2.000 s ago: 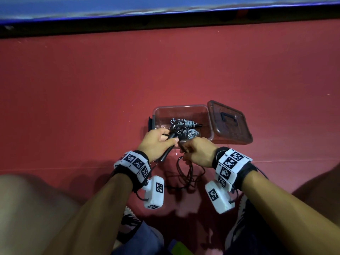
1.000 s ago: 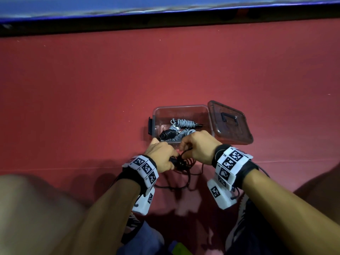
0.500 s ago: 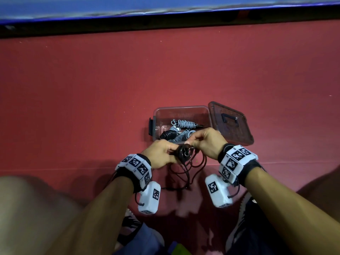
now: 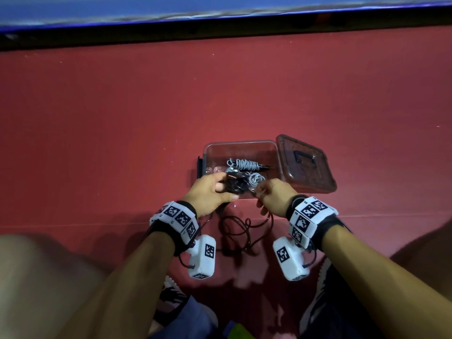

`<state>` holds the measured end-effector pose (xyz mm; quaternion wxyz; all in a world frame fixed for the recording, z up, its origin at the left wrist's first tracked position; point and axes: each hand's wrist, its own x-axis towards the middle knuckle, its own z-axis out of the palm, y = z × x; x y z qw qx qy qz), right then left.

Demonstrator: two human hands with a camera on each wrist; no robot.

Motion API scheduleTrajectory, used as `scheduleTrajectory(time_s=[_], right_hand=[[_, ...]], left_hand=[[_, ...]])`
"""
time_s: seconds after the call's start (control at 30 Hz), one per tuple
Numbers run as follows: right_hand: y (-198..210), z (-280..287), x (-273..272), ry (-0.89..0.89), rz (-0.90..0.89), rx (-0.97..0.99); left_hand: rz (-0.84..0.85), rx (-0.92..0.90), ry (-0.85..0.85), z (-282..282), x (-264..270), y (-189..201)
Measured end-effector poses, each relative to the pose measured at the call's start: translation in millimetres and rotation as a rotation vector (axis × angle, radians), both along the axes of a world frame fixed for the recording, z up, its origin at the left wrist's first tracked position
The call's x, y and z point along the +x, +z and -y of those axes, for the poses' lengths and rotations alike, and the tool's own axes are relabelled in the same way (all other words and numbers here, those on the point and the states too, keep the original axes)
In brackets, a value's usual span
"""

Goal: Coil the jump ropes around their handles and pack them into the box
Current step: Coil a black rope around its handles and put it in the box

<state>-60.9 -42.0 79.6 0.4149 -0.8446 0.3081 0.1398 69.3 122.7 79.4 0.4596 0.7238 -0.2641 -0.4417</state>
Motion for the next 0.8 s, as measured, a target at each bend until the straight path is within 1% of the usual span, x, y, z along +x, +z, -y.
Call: scheduleTrajectory(time_s=[0.07,0.17,0.23,0.3,0.37,0.43,0.6,0.7,0.8], right_hand=[[0,0,0,-0.018,-0.021,-0.009],[-1,1,2,0.066,-0.049,-0.048],[0,-1,3,0.069,0.044,-0.030],[0,-2,4,0.052,0.170,-0.022],[2,-2,4,0.063,0.232,0.017],[8,-6,5,0.078,0.257,0.096],[16,-9,7,0.039,0.279,0.172],[15,-7,7,0.019,0.320,0.145],[14,-2,7,-0.014,0.311,0.076]], left_hand=[[0.008,0.006,-0.045,0,0,1],[0.059,0.034,-0.088,2,1,0],[0.099,0.072,-0.122,2,2,-2],[0.099,0.091,-0.122,1,2,-5],[0.112,0.100,-0.115,1,0,-7],[0.109,0.095,-0.117,0,1,-7],[0.107,0.079,-0.131,-1,2,-5],[0.119,0.081,-0.131,1,0,-2],[0.110,0.091,-0.119,3,-2,4]])
